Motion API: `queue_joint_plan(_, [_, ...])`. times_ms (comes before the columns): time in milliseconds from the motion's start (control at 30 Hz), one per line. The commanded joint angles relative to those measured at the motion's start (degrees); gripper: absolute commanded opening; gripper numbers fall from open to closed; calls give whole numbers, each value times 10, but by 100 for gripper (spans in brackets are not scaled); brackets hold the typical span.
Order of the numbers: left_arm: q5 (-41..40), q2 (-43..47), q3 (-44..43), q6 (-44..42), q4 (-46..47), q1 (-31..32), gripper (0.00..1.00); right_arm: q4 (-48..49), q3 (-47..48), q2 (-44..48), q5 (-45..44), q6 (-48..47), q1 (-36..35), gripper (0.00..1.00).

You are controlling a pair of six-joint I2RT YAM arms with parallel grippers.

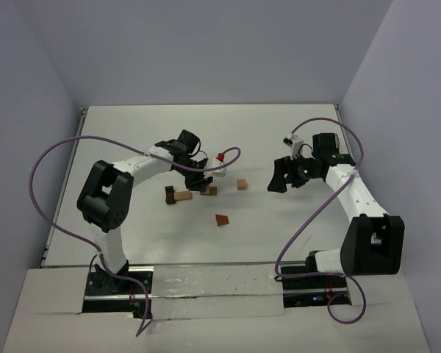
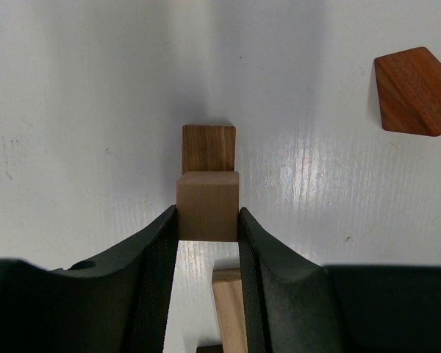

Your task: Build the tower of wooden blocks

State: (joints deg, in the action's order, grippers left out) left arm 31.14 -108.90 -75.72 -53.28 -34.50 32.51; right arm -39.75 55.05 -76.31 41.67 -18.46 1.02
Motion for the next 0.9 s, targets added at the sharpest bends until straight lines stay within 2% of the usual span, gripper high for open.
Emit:
queue_joint_plan(0, [8, 5, -7, -3, 12, -5, 43, 19, 0, -3, 13, 2, 2, 100])
queue_joint_plan(867, [12, 0, -4, -4, 9, -9, 47, 19, 1, -7, 15, 2, 3, 100])
